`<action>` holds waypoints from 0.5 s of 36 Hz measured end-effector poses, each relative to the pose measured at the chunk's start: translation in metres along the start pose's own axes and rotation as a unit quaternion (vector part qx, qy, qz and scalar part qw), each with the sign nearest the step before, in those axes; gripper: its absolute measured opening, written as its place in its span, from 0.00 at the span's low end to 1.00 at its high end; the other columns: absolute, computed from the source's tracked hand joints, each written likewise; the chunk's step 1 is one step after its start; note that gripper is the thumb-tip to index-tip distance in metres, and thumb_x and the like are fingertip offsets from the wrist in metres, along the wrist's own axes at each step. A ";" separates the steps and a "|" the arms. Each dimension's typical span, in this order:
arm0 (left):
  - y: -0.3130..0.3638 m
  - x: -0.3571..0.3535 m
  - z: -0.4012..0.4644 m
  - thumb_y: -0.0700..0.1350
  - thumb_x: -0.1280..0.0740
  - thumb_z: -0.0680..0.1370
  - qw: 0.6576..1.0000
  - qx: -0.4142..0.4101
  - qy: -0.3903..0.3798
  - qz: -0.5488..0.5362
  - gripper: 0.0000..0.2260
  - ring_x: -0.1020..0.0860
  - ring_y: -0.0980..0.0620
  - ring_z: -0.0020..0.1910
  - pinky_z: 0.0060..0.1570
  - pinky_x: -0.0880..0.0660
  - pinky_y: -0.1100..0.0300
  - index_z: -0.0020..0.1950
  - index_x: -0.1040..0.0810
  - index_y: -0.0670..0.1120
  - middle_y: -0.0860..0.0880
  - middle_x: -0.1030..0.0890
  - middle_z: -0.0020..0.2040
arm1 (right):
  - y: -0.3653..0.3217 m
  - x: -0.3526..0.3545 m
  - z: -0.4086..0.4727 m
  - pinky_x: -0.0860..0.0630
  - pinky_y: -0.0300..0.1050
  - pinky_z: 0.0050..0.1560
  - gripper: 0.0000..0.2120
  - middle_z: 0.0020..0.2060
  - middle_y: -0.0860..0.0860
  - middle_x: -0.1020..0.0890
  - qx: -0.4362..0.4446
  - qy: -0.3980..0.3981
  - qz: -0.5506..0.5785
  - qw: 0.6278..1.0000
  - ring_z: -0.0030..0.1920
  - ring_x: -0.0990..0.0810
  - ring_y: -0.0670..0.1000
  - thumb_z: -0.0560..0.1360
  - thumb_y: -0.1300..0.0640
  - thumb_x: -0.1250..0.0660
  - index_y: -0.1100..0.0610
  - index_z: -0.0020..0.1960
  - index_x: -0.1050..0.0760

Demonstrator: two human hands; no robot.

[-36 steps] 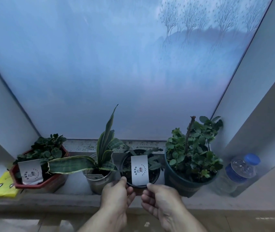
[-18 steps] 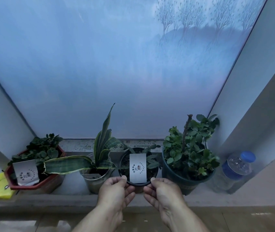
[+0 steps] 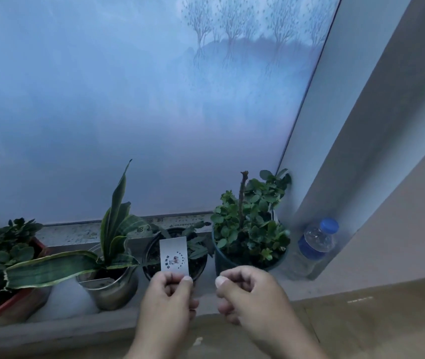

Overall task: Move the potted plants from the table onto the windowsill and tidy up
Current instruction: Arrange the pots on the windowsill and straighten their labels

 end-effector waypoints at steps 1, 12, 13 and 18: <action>0.004 -0.004 -0.002 0.42 0.33 0.80 1.000 -0.004 -0.012 0.001 0.02 0.19 0.47 0.36 0.35 0.23 0.54 0.51 0.24 0.44 0.39 0.18 0.45 | -0.006 0.012 -0.006 0.22 0.47 0.37 0.09 0.32 0.53 0.15 0.013 0.018 0.000 1.000 0.30 0.18 0.49 0.76 0.52 0.29 0.57 0.42 0.18; 0.023 -0.071 -0.016 0.45 0.33 0.81 0.994 -0.002 -0.107 0.024 0.15 0.23 0.58 0.58 0.66 0.27 0.53 0.66 0.30 0.54 0.63 0.24 0.55 | 0.019 0.121 0.040 0.32 0.50 0.35 0.17 0.29 0.54 0.28 0.029 0.289 0.053 0.955 0.30 0.29 0.54 0.78 0.54 0.35 0.60 0.34 0.29; 0.023 -0.074 -0.016 0.45 0.33 0.81 0.994 0.004 -0.107 0.016 0.17 0.23 0.59 0.57 0.66 0.27 0.54 0.69 0.31 0.52 0.62 0.24 0.55 | 0.023 0.116 0.047 0.30 0.51 0.36 0.15 0.30 0.54 0.26 0.018 0.260 0.069 0.963 0.31 0.28 0.54 0.79 0.54 0.35 0.61 0.37 0.26; 0.024 -0.080 -0.012 0.45 0.35 0.81 0.995 0.007 -0.101 0.009 0.19 0.27 0.66 0.49 0.58 0.30 0.59 0.72 0.33 0.51 0.65 0.26 0.51 | 0.026 0.100 0.056 0.16 0.53 0.48 0.11 0.41 0.55 0.15 -0.012 0.203 0.122 0.971 0.45 0.16 0.54 0.81 0.55 0.34 0.57 0.42 0.18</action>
Point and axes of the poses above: each hand's wrist, its own z-axis towards the middle knuckle, its own x-axis out of the back of the hand, y = z × x, the point moved 6 cm from there along z, towards the middle knuckle
